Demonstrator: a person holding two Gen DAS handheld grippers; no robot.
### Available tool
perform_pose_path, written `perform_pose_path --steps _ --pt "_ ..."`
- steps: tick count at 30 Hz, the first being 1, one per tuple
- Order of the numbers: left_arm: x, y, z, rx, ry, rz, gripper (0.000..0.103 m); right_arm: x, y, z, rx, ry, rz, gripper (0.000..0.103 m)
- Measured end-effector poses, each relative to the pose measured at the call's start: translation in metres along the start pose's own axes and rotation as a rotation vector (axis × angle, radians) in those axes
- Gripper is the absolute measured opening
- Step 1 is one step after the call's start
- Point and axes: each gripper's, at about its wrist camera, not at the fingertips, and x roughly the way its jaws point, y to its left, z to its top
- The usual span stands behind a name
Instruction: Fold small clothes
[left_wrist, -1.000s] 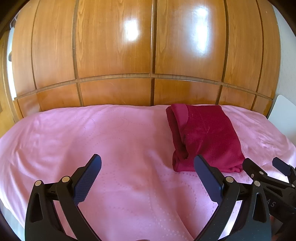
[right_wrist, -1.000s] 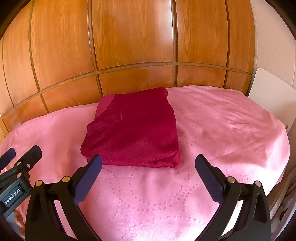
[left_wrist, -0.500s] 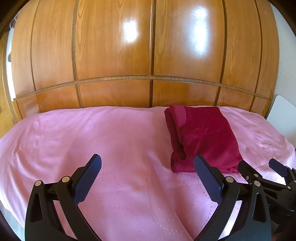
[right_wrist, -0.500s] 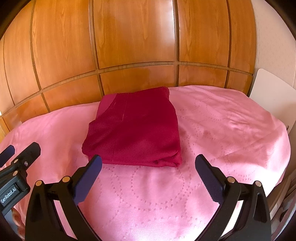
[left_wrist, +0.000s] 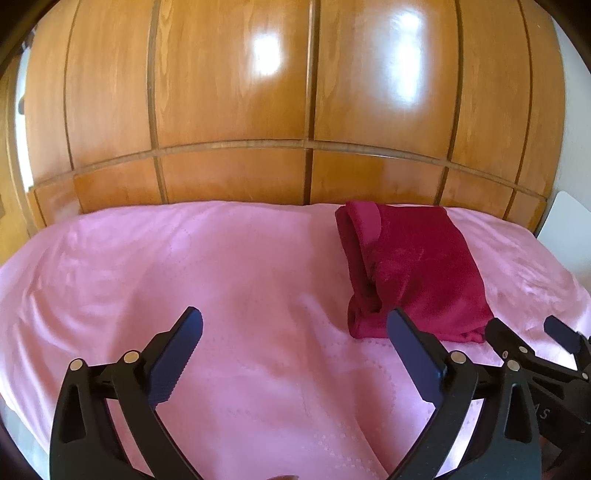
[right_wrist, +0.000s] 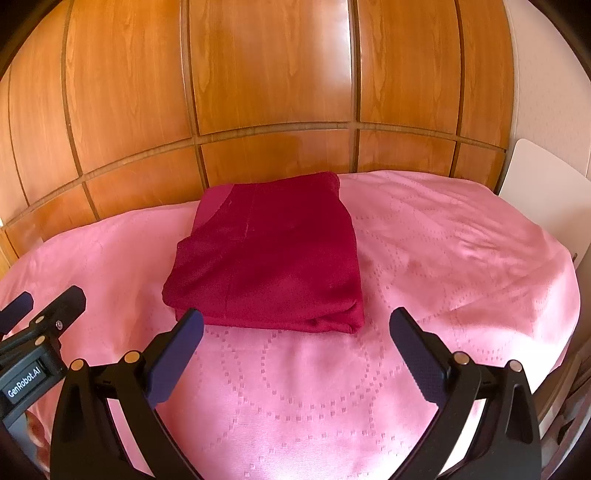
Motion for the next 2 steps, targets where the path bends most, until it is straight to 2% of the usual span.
perform_pose_path --steps 2 --pt "0.0019 0.0014 -0.0006 -0.011 0.01 0.001 0.099 0.0017 -0.0004 0.0001 0.001 0.003 0.001 0.101"
